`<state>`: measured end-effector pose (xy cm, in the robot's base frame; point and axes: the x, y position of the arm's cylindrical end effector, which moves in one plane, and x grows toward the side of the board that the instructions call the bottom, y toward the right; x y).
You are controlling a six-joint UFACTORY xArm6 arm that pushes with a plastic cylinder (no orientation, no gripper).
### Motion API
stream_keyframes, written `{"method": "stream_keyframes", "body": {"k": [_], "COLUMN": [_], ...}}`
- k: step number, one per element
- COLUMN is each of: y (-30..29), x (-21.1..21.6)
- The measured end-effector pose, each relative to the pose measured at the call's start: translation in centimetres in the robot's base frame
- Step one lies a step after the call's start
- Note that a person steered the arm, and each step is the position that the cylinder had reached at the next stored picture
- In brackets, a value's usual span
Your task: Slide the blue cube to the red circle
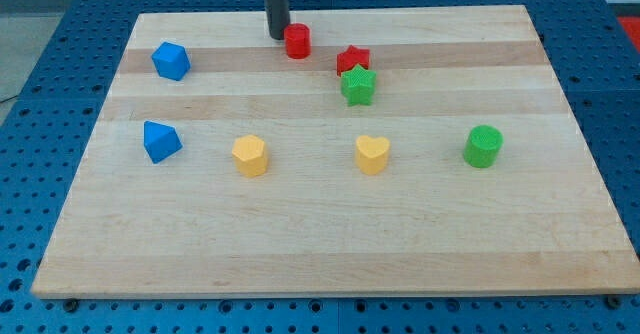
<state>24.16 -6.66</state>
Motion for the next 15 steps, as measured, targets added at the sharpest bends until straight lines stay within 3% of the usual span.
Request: {"method": "stream_keyframes", "body": {"k": [2,3,4,7,8,9,10,12,13,14,15], "y": [1.6,-2.1,-10.3,-15.0,-21.8,-23.8,-23.8,-22.1,-18.4,-12.5,-10.3], "x": [1.4,-0.3,-1.5,-1.5,-0.9,-0.5,-0.4,8.0,7.9,5.1,4.5]}}
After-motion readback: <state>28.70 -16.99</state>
